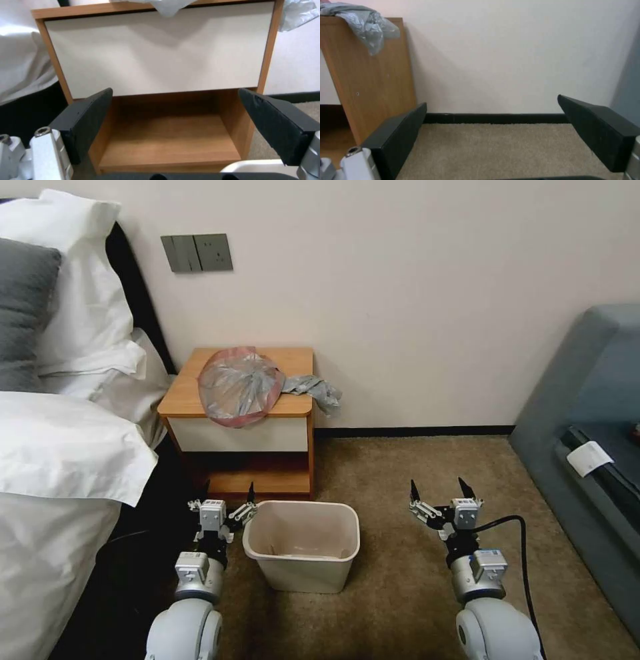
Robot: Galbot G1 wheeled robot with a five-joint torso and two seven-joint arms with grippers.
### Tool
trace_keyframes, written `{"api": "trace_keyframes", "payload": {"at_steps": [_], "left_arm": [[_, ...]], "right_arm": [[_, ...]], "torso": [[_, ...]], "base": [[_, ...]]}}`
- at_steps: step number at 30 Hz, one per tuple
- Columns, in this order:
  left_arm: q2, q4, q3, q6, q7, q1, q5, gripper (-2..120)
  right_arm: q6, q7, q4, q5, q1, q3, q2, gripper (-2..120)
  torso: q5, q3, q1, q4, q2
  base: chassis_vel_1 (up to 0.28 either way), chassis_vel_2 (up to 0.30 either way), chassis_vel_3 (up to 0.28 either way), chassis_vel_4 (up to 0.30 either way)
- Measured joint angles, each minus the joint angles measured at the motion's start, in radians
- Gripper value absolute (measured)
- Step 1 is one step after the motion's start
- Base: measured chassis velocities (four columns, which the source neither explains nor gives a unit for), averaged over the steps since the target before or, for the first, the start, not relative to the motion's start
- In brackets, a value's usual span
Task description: Pick up the garbage bag from the table and place it over the trash can.
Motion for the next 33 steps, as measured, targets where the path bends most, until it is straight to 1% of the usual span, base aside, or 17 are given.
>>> {"api": "trace_keyframes", "payload": {"at_steps": [24, 26, 27, 28, 29, 31, 32, 33], "left_arm": [[0.001, 0.0, -0.003, -0.001, 0.0, 0.0, -0.002, 95], [0.003, -0.002, -0.009, -0.001, 0.0, 0.0, -0.004, 93], [0.011, -0.02, -0.035, -0.008, 0.0, 0.003, -0.023, 92], [0.035, -0.068, -0.108, -0.029, -0.003, 0.009, -0.065, 92], [0.035, -0.068, -0.108, -0.029, -0.003, 0.009, -0.065, 92], [0.064, -0.126, -0.198, -0.054, -0.009, 0.017, -0.12, 91], [0.078, -0.152, -0.237, -0.065, -0.012, 0.019, -0.144, 91], [0.078, -0.152, -0.237, -0.065, -0.012, 0.019, -0.144, 91]], "right_arm": [[0.001, -0.003, 0.002, -0.001, -0.001, 0.001, 0.002, 100], [0.004, -0.007, 0.008, -0.002, -0.004, 0.003, 0.003, 100], [0.028, -0.036, 0.045, -0.011, -0.019, 0.013, 0.019, 100], [0.079, -0.098, 0.123, -0.029, -0.052, 0.037, 0.052, 100], [0.079, -0.098, 0.123, -0.029, -0.052, 0.037, 0.052, 100], [0.135, -0.166, 0.209, -0.049, -0.089, 0.063, 0.088, 100], [0.154, -0.19, 0.239, -0.051, -0.1, 0.07, 0.101, 100], [0.154, -0.19, 0.239, -0.051, -0.1, 0.07, 0.101, 100]], "torso": [[-0.0001, 0.0, 0.0, 0.0, 0.0], [0.0001, 0.0, 0.0, 0.0002, 0.0], [-0.0005, 0.0, 0.0, 0.0, 0.0], [0.0, 0.0, 0.0, 0.0, 0.0], [0.0, 0.0, 0.0, 0.0, 0.0], [-0.0005, 0.0, 0.0, 0.0001, 0.0], [-0.0001, 0.0, 0.0, 0.0002, 0.0], [-0.0001, 0.0, 0.0, 0.0002, 0.0]], "base": [[0.0, 0.0, 0.0, 0.0], [0.0, 0.0, 0.0, 0.0], [0.0, 0.0, 0.0, 0.0], [0.0, 0.0, 0.0, 0.0], [0.0, 0.0, 0.0, 0.0], [0.0, 0.0, 0.0, 0.0], [0.0, 0.0, 0.0, 0.0], [0.0, 0.0, 0.0, 0.0]]}}
